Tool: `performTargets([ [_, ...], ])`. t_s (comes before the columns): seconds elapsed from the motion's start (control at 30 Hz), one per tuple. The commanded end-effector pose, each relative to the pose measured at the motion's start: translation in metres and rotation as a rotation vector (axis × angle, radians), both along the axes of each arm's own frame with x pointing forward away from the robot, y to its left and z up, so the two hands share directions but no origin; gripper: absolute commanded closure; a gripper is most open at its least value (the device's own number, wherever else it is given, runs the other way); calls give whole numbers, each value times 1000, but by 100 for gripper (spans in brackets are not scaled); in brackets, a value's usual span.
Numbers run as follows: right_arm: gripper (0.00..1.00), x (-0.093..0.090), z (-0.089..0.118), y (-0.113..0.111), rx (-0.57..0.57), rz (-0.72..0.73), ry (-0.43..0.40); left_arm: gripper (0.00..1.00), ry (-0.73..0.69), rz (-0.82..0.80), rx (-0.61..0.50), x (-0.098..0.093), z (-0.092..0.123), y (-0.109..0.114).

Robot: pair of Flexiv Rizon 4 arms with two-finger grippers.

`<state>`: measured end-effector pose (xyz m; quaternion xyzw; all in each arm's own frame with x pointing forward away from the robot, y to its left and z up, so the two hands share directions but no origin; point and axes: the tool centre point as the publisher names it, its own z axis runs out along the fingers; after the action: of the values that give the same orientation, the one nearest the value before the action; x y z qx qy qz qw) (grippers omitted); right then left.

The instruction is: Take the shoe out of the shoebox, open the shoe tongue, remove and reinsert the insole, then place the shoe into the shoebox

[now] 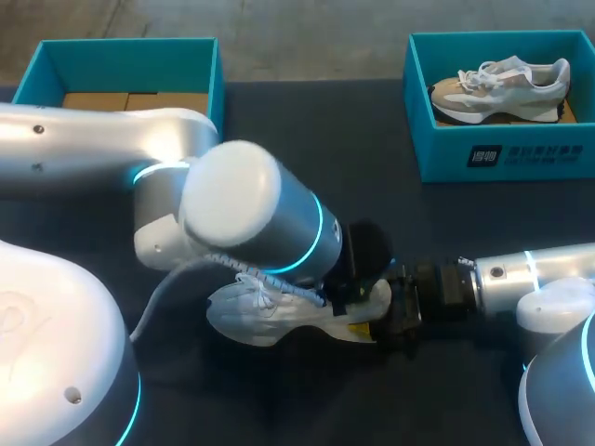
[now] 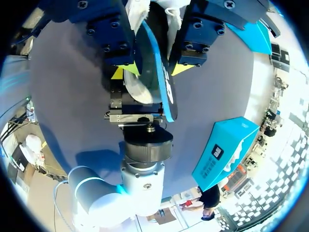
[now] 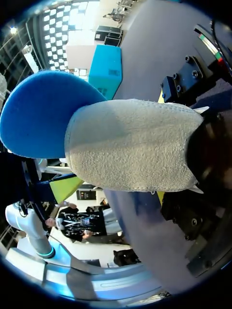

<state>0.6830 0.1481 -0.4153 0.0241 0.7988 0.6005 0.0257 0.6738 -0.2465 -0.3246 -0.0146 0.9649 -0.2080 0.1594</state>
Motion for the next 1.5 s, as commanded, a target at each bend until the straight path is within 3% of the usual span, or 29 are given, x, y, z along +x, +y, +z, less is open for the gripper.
performTargets([
  [0.03, 100, -1, -1, 2, -3, -2, 1, 64, -29, 12, -21, -8, 1, 11],
  [0.43, 100, -1, -1, 2, -3, -2, 1, 65, -53, 46, -85, 3, -5, 14],
  [1.23, 100, -1, -1, 2, -3, -2, 1, 63, -79, 84, -125, 0, -13, 7],
  [1.5, 100, -1, -1, 2, -3, -2, 1, 67, -76, 115, -131, 6, -15, 3],
])
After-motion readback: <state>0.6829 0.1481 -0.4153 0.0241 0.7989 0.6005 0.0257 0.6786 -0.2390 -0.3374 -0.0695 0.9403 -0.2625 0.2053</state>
